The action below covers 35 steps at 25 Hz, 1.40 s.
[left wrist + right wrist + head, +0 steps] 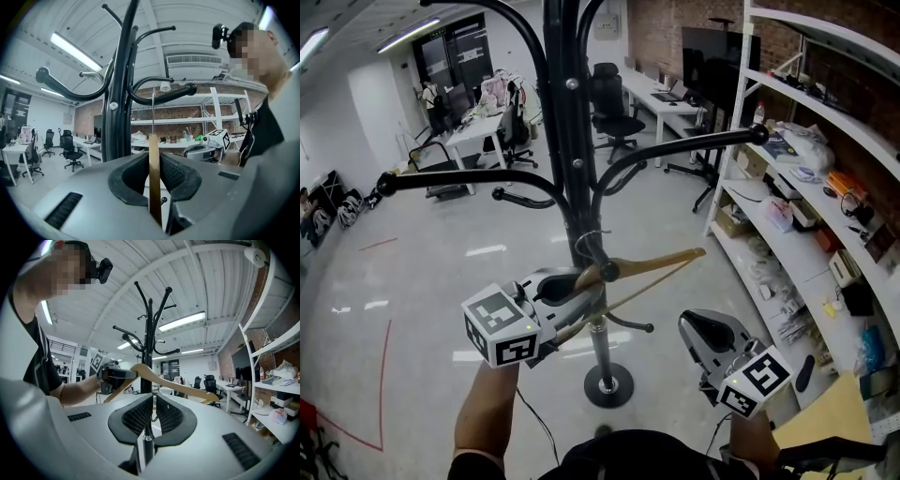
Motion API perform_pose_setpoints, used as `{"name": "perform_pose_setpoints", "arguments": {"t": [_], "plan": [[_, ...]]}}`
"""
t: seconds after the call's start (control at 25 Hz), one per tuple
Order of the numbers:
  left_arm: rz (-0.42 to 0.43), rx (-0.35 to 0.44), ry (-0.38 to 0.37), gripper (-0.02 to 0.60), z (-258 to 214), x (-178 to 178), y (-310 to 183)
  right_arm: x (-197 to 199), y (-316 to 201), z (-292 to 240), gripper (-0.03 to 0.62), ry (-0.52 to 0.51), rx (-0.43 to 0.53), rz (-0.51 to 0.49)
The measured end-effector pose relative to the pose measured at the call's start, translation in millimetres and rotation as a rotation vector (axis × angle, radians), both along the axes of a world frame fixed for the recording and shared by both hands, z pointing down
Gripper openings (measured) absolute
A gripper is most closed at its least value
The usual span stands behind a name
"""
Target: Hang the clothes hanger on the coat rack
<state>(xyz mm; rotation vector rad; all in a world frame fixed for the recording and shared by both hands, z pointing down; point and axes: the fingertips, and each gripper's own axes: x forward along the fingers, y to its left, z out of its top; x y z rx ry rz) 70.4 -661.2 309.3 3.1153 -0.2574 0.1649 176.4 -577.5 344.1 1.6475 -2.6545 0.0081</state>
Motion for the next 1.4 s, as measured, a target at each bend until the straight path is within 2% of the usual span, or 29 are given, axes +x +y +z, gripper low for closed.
{"name": "perform_pose_setpoints", "arguments": {"t": [0.32,0.72,1.16,1.4], "plan": [[0.031,-0.015,-0.014,0.052,11,9,-1,8,-1,9,0.009,0.0,-0.023,0.027],[0.059,-0.024,0.025,0.052,15,9,-1,9,2,15,0.009,0.002,-0.035,0.023],[0.004,0.083,0.035,0.055,14,6,-4,7,6,12,0.009,0.001,-0.031,0.012],[-0.036,0.119,0.106,0.115,1,-2,-5,10,11,13,0.009,-0.005,-0.031,0.013]]}}
